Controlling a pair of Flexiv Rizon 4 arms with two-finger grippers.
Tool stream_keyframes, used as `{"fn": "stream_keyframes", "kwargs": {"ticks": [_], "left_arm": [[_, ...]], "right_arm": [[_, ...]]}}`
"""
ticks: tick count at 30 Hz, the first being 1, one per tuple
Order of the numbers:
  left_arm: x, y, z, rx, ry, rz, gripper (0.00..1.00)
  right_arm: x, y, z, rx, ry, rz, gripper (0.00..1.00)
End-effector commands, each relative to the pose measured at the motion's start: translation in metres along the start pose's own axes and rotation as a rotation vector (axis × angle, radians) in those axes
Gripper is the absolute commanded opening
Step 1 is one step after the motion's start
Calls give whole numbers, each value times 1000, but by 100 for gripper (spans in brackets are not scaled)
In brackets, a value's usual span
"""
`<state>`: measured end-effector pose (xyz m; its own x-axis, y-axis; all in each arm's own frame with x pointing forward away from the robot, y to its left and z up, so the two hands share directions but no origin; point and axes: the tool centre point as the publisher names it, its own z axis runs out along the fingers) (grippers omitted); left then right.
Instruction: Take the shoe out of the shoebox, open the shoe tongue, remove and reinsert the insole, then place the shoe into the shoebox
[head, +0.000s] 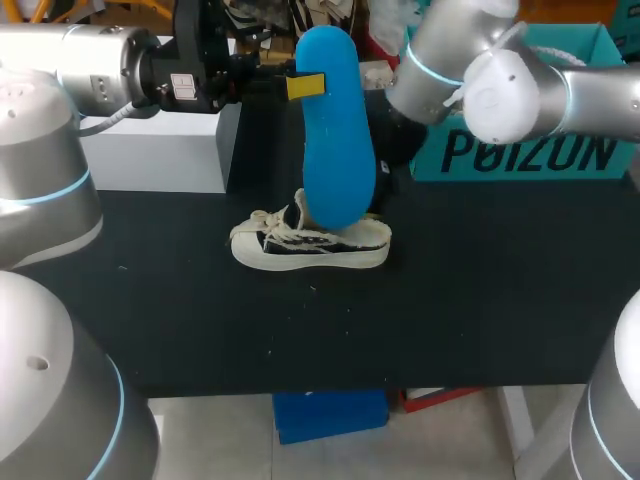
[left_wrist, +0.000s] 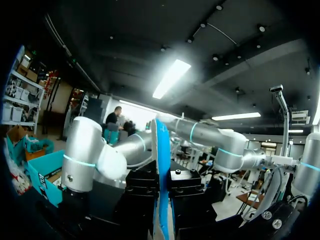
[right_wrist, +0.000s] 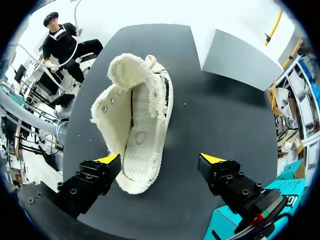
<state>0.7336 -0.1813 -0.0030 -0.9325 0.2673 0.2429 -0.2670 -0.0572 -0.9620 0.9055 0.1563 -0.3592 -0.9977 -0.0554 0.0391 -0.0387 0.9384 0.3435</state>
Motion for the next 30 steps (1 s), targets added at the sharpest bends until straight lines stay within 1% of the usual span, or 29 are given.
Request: {"fn": "stream_keyframes", "kwargs": {"ticks": [1,8,13,14,17,18,29,30], "left_arm": [[0,1,1,0,-3,1,0],[0,1,1,0,-3,1,0],[0,1,1,0,-3,1,0],[0,1,1,0,-3,1,0],[0,1,1,0,-3,1,0],[0,1,1,0,-3,1,0],[0,1,1,0,-3,1,0],[0,1,1,0,-3,1,0]], "right_arm": [[-4,14,9,296,14,10,100],[-1,25,20,334,13,24,100],[2,32,33,367,28,30,100],[2,31,36,387,38,29,100],[1,32,41,381,34,34,100],[1,28,43,385,35,36,100],[-4,25,40,386,20,67,100],[-4,25,40,387,17,70,29]]}}
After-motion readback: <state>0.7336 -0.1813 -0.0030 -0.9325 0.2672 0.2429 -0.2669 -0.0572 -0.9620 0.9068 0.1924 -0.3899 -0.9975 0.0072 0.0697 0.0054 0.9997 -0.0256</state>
